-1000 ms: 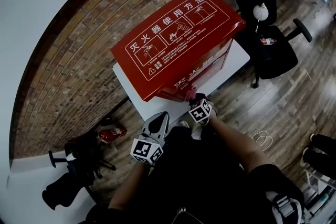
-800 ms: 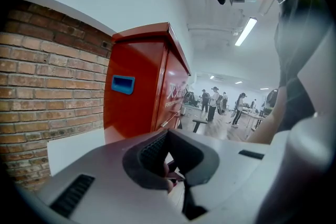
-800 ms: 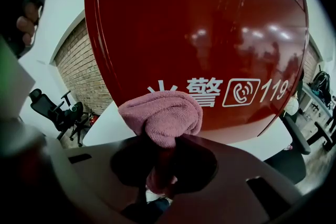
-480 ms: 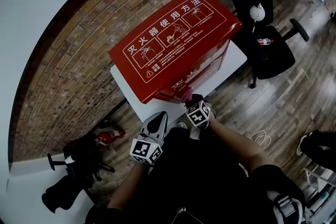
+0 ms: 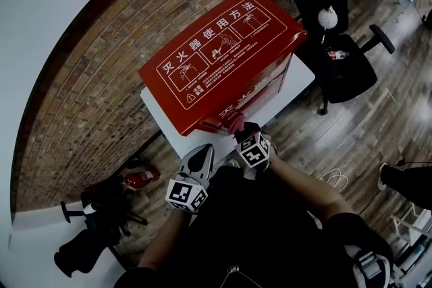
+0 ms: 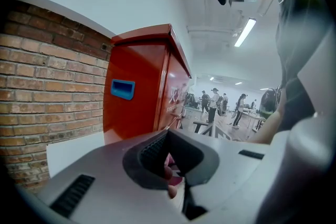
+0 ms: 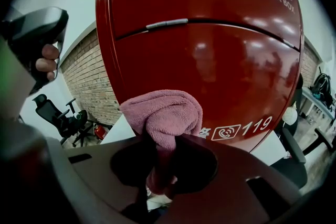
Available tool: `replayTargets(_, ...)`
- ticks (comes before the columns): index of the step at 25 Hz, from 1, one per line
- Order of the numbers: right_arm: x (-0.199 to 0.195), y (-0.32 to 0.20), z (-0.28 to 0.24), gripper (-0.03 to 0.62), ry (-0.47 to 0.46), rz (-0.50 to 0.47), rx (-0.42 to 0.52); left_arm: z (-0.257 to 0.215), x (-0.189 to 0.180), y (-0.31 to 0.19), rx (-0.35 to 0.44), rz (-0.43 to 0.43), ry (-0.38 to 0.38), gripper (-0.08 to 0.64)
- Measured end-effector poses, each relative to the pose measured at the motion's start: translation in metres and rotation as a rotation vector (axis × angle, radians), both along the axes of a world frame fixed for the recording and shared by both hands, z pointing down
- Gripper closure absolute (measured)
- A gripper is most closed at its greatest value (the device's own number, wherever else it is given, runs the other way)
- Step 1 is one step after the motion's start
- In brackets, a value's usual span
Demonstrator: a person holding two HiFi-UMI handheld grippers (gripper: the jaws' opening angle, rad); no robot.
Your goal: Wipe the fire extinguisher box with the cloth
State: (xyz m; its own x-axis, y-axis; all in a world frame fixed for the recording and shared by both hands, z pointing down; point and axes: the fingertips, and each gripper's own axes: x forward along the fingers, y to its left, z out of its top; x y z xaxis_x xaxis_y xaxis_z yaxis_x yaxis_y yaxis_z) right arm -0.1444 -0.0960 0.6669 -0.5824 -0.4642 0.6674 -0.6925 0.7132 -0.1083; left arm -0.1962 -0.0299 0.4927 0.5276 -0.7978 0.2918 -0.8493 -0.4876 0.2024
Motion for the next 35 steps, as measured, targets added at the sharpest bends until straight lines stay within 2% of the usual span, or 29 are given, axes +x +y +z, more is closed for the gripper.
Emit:
replayTargets(11, 0.0, -0.001, -0.04, 0.508, -0.038, 0.007, 0.029, 0.001, 0.002, -0.001, 0.009, 0.006, 0.024, 0.54)
replayTargets(22, 0.0, -0.002, -0.07, 0.508, -0.075, 0.009, 0.089, -0.009, -0.003, 0.007, 0.07, -0.028, 0.004, 0.54)
replayTargets(35, 0.0, -0.001, -0.107, 0.508, -0.06, 0.09, 0.126, -0.026, -0.028, 0.028, 0.055, 0.063, 0.047, 0.54)
